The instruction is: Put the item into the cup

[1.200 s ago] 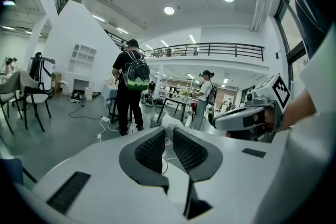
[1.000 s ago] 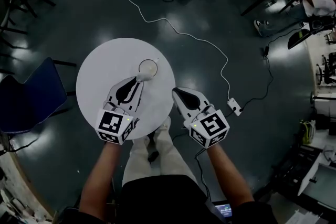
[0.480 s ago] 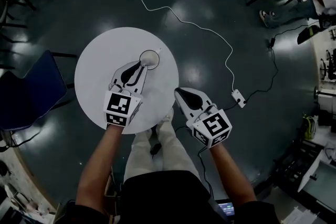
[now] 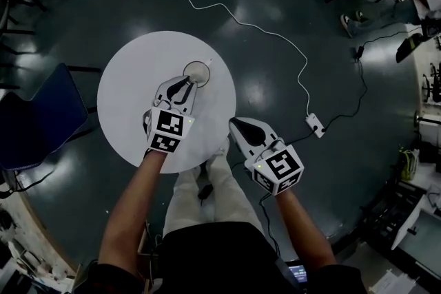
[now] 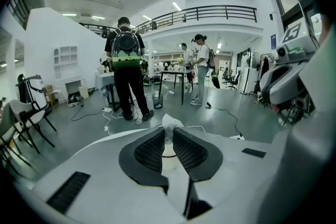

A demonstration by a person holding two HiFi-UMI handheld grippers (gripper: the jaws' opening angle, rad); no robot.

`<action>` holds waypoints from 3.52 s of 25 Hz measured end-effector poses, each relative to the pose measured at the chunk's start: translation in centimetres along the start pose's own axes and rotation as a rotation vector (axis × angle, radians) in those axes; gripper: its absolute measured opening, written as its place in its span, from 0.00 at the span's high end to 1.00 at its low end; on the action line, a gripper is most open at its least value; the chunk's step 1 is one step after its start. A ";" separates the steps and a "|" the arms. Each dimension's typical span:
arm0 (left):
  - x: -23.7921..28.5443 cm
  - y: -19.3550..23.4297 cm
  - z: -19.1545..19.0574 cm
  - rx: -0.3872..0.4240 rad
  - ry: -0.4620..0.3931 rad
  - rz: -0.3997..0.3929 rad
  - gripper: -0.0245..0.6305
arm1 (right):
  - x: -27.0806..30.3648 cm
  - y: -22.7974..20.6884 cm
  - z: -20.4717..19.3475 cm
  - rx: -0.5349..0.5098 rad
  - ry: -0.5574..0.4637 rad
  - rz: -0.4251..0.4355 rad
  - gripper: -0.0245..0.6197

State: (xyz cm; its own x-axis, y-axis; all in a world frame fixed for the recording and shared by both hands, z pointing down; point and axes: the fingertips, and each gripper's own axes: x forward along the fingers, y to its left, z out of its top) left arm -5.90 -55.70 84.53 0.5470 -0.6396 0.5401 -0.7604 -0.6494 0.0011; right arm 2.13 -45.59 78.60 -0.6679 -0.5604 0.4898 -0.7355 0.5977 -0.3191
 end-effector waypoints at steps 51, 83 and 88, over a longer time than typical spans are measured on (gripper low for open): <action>-12.4 -4.9 12.7 0.006 -0.132 0.028 0.93 | -8.1 3.5 12.2 -0.115 -0.182 0.002 0.93; -24.8 -18.1 24.0 -0.089 -0.341 0.160 0.94 | -24.3 5.7 21.2 -0.288 -0.404 0.051 0.94; -26.4 -18.3 24.8 -0.078 -0.360 0.153 0.94 | -25.4 7.4 22.0 -0.303 -0.443 0.048 0.94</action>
State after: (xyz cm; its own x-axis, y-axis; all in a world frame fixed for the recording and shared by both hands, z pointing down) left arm 2.27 -37.10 49.31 0.5028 -0.8387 0.2094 -0.8592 -0.5114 0.0150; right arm 11.13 -39.52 45.93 -0.7321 -0.6776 0.0699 -0.6810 0.7305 -0.0519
